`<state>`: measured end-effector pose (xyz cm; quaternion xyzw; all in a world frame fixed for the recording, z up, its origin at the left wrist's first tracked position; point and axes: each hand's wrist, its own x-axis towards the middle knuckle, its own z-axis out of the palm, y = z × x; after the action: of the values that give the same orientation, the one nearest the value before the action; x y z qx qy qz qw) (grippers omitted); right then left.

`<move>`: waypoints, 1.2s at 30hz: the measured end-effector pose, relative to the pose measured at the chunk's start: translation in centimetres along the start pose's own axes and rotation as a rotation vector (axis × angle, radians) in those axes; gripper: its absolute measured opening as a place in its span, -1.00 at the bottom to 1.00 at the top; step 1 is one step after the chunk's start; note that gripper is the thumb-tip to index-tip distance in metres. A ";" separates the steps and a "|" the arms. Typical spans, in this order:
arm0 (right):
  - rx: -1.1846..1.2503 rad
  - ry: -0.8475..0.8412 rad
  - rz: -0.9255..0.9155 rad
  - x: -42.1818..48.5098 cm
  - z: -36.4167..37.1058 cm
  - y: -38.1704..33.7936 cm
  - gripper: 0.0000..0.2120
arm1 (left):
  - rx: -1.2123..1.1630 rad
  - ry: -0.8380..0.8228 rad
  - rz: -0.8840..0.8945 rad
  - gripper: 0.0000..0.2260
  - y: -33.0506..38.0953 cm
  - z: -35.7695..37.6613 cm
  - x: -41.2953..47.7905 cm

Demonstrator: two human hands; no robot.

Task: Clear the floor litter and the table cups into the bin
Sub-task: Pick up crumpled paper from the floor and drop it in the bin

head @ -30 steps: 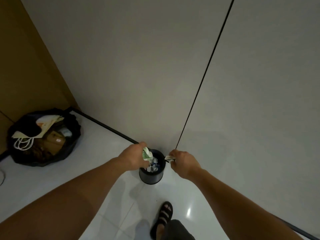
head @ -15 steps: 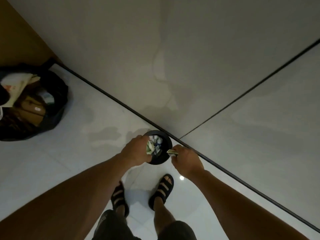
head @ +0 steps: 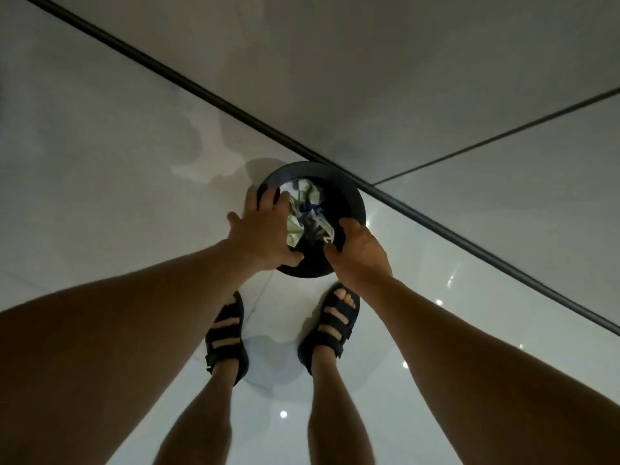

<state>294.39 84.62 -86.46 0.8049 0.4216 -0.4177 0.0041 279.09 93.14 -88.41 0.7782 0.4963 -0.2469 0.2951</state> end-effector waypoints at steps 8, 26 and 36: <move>0.046 0.024 0.074 -5.1 -2.3 0.6 -0.49 | -0.009 -0.040 -0.064 -0.11 -1.2 -3.8 -4.5; 0.218 0.320 0.231 -33.2 -22.2 -5.5 -0.37 | 0.299 0.057 0.449 -0.33 13.8 -27.2 -27.7; 0.399 0.515 0.529 -53.2 -23.3 7.6 -0.35 | 0.444 0.006 0.736 -0.24 30.3 -24.9 -41.0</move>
<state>299.44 52.20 -37.95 0.9485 0.0986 -0.2609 -0.1502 293.40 74.87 -36.62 0.9487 0.1213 -0.2238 0.1874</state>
